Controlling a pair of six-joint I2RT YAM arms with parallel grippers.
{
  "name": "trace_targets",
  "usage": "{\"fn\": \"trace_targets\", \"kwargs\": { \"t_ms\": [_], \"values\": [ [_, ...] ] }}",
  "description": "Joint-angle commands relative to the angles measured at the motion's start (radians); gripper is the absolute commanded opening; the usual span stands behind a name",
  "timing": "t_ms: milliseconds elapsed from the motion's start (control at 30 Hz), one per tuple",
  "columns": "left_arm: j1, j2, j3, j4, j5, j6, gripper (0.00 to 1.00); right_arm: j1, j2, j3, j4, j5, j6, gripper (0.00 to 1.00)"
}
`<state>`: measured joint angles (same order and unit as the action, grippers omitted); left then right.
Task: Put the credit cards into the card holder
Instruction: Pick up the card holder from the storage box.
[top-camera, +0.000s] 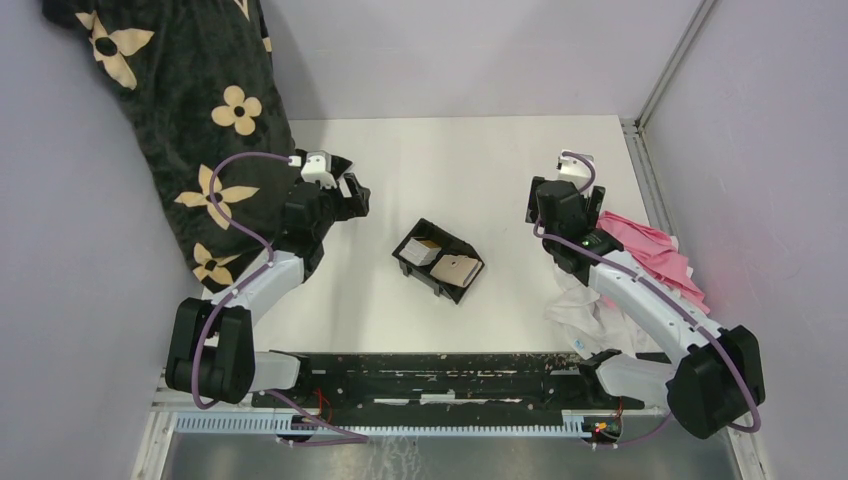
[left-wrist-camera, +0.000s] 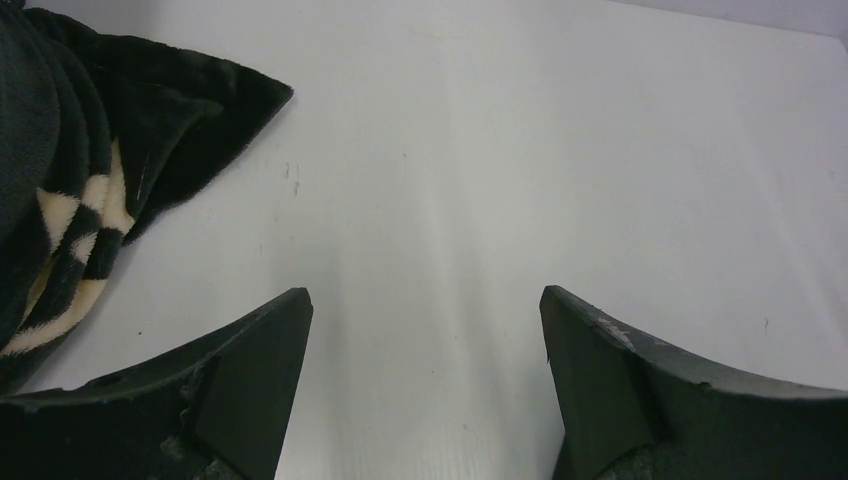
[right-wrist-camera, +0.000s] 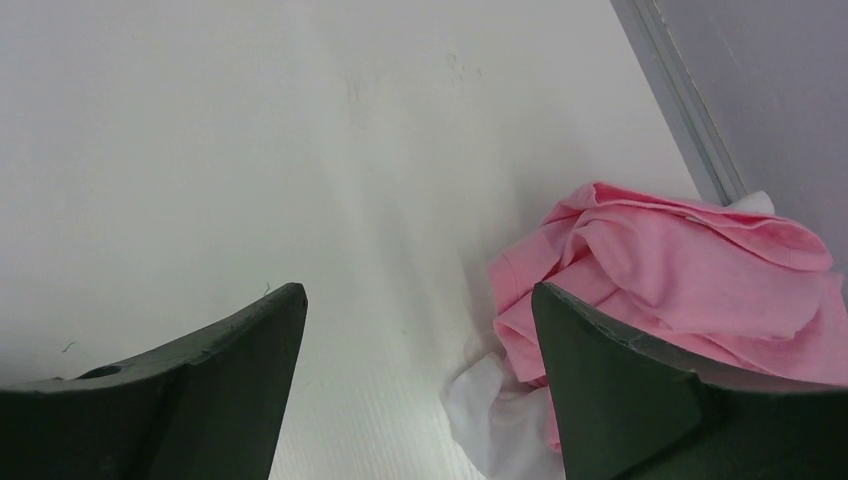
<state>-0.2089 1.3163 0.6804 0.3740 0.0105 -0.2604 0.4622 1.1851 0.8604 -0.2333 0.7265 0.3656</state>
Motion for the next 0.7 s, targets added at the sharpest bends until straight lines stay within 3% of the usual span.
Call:
{"fn": "trace_targets", "kwargs": {
  "t_ms": [0,667],
  "values": [
    [0.004,-0.005,0.001,0.046,0.013,0.024,0.92,-0.004,-0.043,-0.006,0.053,-0.056,-0.012,0.9],
    [0.005,-0.004,0.003,0.022,-0.041,0.017,0.9,-0.004,-0.055,-0.009,0.054,-0.173,-0.053,0.94]
  ]
}}
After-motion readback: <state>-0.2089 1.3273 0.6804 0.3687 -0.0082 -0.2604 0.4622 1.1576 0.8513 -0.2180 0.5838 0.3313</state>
